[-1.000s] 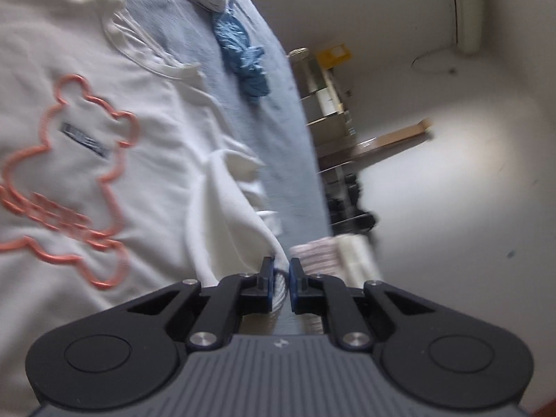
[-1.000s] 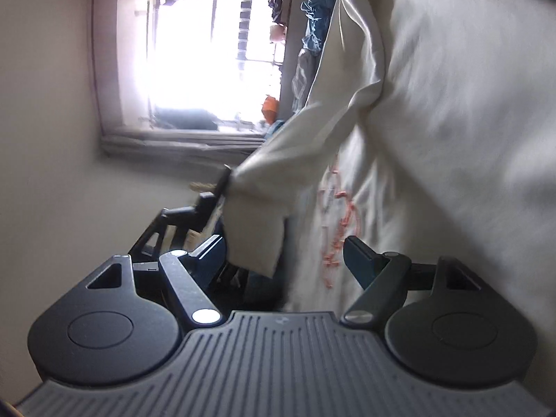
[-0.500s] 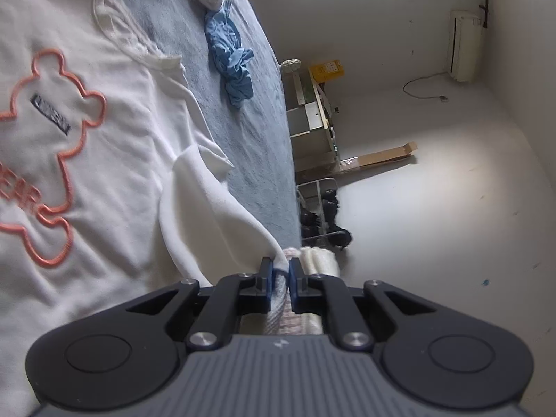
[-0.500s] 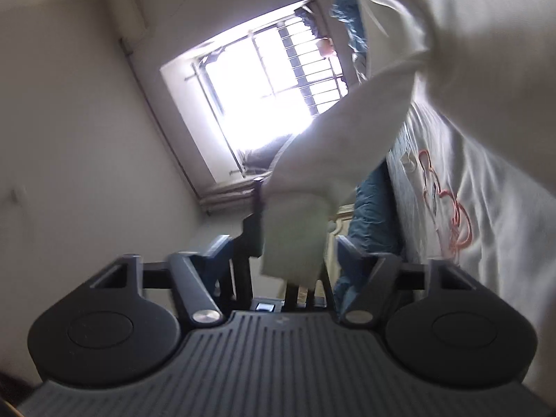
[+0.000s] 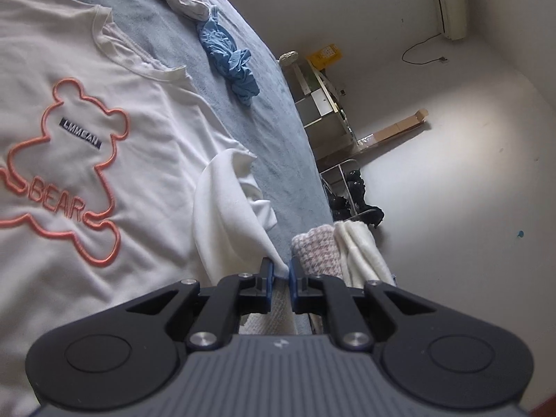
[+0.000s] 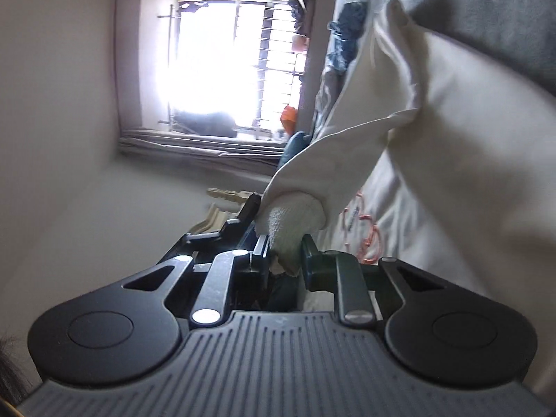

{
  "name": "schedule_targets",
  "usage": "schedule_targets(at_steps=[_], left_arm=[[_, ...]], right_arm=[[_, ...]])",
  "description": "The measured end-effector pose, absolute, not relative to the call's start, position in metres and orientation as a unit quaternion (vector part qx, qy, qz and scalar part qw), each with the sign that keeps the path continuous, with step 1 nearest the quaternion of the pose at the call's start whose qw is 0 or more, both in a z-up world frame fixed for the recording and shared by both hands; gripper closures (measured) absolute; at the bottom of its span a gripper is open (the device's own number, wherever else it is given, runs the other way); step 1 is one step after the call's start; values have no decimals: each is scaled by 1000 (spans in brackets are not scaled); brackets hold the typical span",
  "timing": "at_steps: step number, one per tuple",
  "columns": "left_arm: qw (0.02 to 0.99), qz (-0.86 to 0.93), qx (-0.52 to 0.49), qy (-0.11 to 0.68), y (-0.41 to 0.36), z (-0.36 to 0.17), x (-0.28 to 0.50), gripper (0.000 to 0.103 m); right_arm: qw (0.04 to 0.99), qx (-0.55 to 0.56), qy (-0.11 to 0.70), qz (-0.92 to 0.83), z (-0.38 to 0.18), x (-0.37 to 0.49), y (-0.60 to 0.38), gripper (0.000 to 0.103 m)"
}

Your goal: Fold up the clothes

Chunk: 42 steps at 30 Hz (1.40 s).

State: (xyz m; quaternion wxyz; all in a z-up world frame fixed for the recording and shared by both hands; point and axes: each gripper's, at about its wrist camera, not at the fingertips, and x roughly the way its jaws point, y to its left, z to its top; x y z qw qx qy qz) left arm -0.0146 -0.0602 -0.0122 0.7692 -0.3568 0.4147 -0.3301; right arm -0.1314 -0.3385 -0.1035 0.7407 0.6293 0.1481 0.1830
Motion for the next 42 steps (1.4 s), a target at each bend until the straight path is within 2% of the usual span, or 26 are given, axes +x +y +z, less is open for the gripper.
schedule_targets(at_steps=[3,5,6,7,9,19,23,25,26,28,30,35,38,42], left_arm=[[780,-326,-340,413,-59,-16,-20,93],[774,-336,-332,421,-58,-20,-22,87],[768,-340,-338,425,-55,-24,-24,78],[761,-345,-345,428,-52,-28,-26,61],[744,-354,-363,435,-45,-41,-31,39],[613,-394,-523,441,-54,-108,-45,23],[571,-406,-566,434,-71,-122,-47,27],[569,-413,-565,432,-76,-124,-47,45],[577,-412,-556,433,-76,-123,-48,46],[596,-408,-537,436,-76,-121,-49,61],[608,-403,-518,446,-73,-122,-49,70],[633,-395,-478,464,-70,-126,-53,75],[636,-391,-473,469,-67,-130,-52,75],[634,-385,-476,473,-57,-134,-51,74]], right_arm=[[775,589,153,172,-93,-138,-334,90],[785,575,151,176,-87,-142,-332,93],[785,573,151,179,-95,-154,-337,94],[785,572,151,181,-96,-160,-339,94],[769,591,151,194,-99,-166,-344,94],[690,665,142,246,-110,-177,-352,94],[676,678,143,251,-120,-185,-351,94],[678,675,153,248,-126,-192,-351,94],[686,667,160,243,-126,-194,-351,94],[709,643,174,231,-124,-198,-351,94],[742,606,187,216,-120,-204,-351,94],[811,506,227,185,-110,-212,-345,91],[819,486,246,181,-111,-215,-346,89],[807,513,245,157,-121,-220,-364,74]])
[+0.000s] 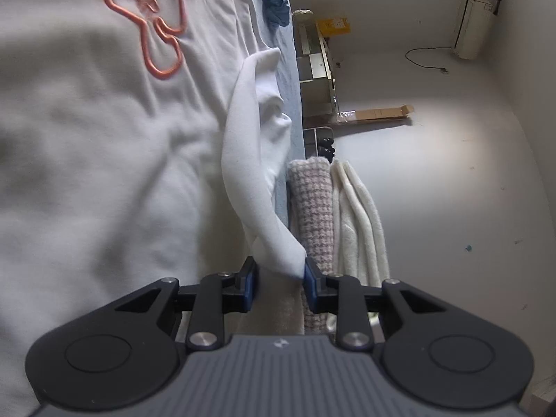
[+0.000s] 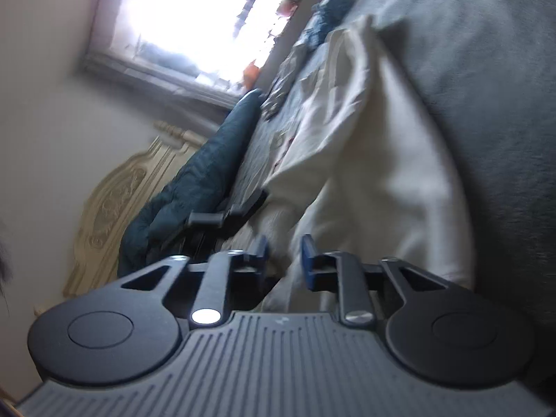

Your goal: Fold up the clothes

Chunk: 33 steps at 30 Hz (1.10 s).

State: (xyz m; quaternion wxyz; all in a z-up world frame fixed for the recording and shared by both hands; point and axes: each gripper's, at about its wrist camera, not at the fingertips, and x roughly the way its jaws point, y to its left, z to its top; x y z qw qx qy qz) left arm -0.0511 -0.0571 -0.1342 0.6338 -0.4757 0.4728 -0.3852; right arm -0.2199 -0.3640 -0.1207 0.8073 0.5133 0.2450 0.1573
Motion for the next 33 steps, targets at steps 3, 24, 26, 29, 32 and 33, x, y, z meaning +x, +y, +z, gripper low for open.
schedule_targets(at_steps=[3,24,26,29,32,33], left_arm=[[627,-374,-489,477,-51,-142,-48,58],[547,-428,-588,415,-77,-124,-25,82],[536,-437,-603,397,-84,-121,-24,82],[525,-444,-620,378,-90,-118,-26,81],[534,-437,-617,378,-91,-117,-27,82],[540,-435,-612,379,-89,-117,-28,82]], right_arm=[[800,533,242,134,-124,-213,-371,67],[708,656,193,174,-150,-184,-354,44],[676,691,167,194,-156,-180,-351,42],[620,741,132,222,-170,-175,-346,41],[593,762,108,237,-175,-176,-342,42],[596,760,99,239,-174,-179,-342,47]])
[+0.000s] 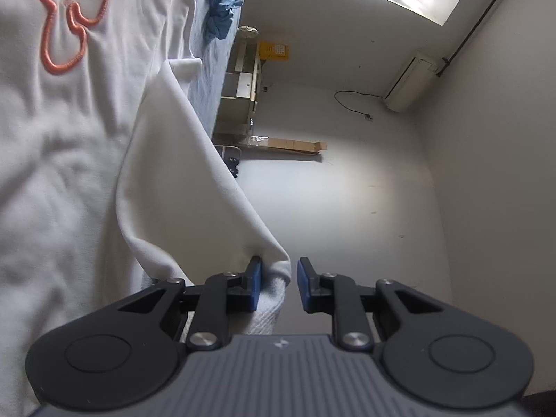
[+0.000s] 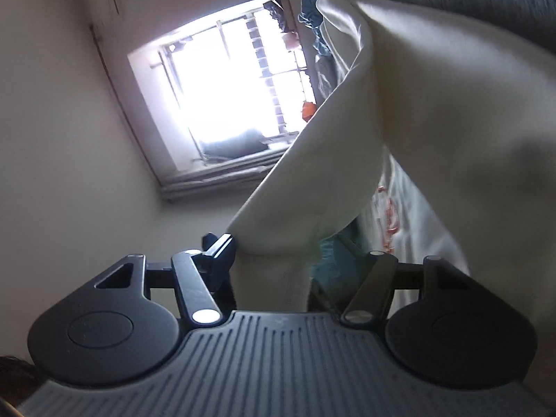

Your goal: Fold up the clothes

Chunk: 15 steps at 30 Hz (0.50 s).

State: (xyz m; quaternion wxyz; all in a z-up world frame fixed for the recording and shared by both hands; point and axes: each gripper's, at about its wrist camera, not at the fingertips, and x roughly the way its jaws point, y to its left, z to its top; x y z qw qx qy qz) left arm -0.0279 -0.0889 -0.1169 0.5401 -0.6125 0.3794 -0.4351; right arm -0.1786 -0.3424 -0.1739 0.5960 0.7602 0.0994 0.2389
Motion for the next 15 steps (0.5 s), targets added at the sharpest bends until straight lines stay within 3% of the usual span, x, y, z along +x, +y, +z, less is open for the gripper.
schedule_targets(at_steps=[1,3,11,15], left_arm=[[546,-433,-608,381,-87,-117,-29,82],[566,-427,-592,383,-82,-115,-31,82],[666,-416,-455,420,-55,-93,-56,87],[683,-417,-399,448,-41,-107,-94,76]], right_arm=[[599,759,91,241,-172,-181,-343,51],[615,746,79,243,-167,-186,-348,80],[719,653,127,201,-133,-217,-364,84],[763,601,216,102,-140,-236,-369,82]])
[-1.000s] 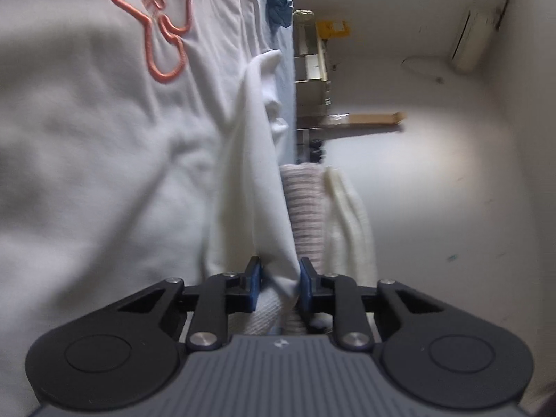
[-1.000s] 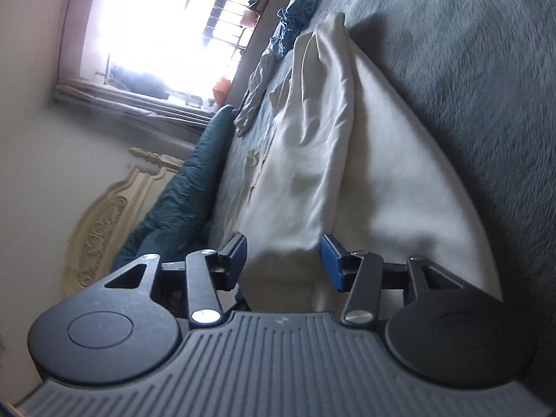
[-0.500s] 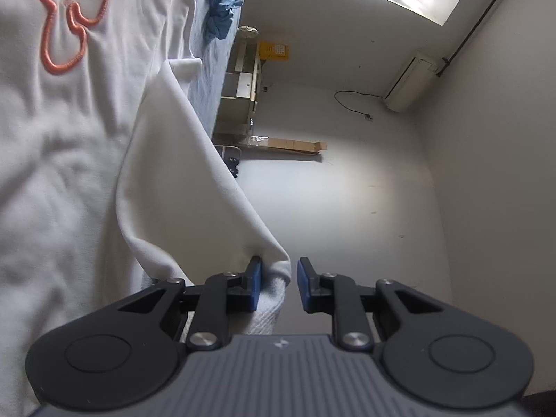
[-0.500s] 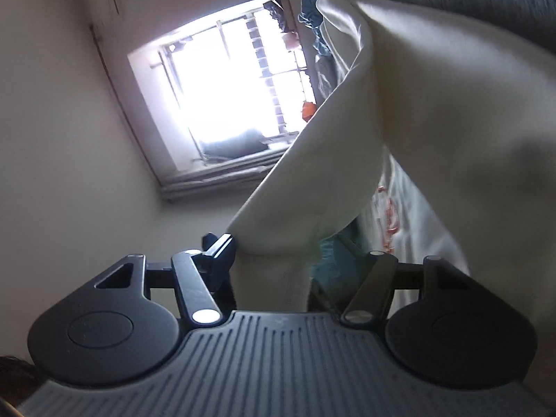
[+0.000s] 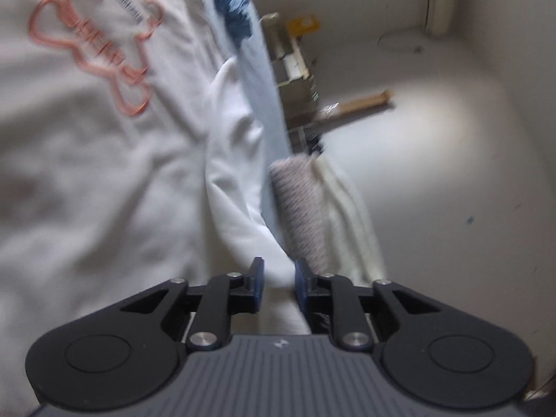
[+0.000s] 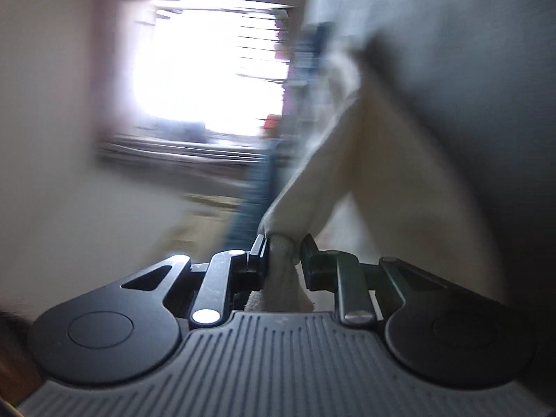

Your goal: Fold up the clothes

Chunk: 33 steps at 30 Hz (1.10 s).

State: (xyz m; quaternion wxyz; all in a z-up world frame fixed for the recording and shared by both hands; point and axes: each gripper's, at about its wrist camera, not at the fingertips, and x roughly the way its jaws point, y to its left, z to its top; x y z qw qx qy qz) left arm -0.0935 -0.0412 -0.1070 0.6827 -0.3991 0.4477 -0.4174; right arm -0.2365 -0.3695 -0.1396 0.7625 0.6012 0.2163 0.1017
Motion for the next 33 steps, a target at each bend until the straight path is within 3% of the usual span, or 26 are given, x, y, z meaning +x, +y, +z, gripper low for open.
schedule_targets(at_steps=[2,8,11,16,20,26,29,33], left_arm=[[690,-424,-374,451,-41,-109,-108,72],[728,-454,-289,424,-55,-98,-143,58],[763,-471,-213,388,-69,-84,-162,54],[833,-464,-48,299,-104,-66,-194,46],[875,-424,33,231,-125,-58,-207,46],[904,-385,-3,184,-118,-39,-198,49],[904,-382,-21,190,-116,-38,-190,57],[909,-371,-31,186,-116,-38,-183,91]], right_arm=[[782,568,246,67,-141,-244,-372,85],[812,516,267,63,-120,-254,-365,81],[827,489,271,62,-111,-258,-360,91],[743,611,244,126,-125,-243,-369,92],[678,673,242,169,-127,-232,-364,92],[656,685,242,206,-112,-223,-359,91],[635,701,240,217,-111,-221,-362,91],[619,713,242,223,-112,-222,-364,90]])
